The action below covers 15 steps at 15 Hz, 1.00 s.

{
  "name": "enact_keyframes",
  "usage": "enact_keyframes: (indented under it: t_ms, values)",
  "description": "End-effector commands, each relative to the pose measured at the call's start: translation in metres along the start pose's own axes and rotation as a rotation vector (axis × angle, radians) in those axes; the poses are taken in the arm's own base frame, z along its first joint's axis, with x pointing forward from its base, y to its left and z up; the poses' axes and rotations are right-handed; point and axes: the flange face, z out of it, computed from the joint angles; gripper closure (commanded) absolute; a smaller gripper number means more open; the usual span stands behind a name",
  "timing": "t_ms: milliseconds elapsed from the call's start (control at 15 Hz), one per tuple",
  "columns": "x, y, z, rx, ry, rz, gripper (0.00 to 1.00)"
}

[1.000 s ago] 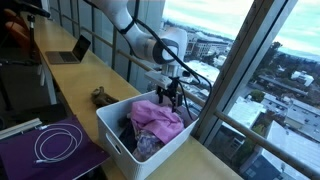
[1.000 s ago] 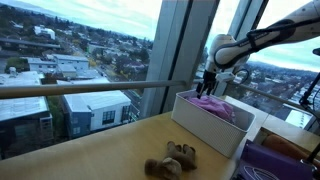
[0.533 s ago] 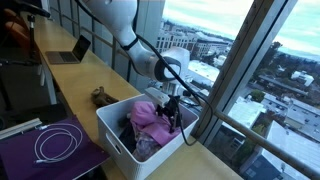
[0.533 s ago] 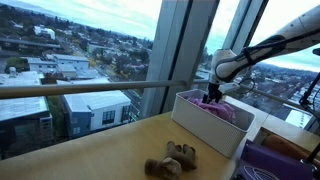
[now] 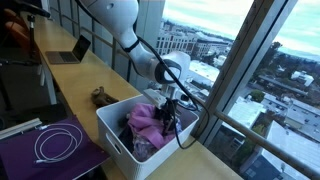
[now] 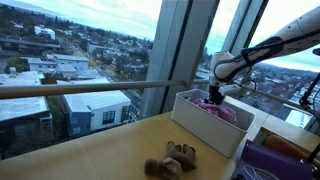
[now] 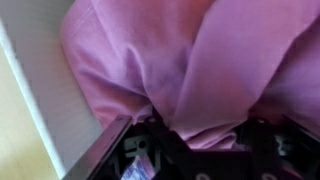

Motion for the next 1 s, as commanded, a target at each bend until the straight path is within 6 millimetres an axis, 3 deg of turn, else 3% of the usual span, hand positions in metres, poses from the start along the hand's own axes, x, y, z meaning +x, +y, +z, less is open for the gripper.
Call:
enact_keyframes:
  t_ms: [0,133,267,600,733,933]
  values:
    - [-0.001,0.012,-0.023,0.03,-0.025,0.034,0.72]
    - [-0.005,0.017,-0.058,0.046,-0.025,0.052,0.88]
    - [-0.013,0.023,-0.109,0.057,-0.017,0.064,1.0]
    - [-0.04,0.029,-0.229,0.091,0.078,0.053,0.97]
    - [-0.058,0.017,-0.279,0.107,0.138,0.014,0.97]
    - [-0.091,-0.021,-0.346,0.123,0.224,-0.081,0.97]
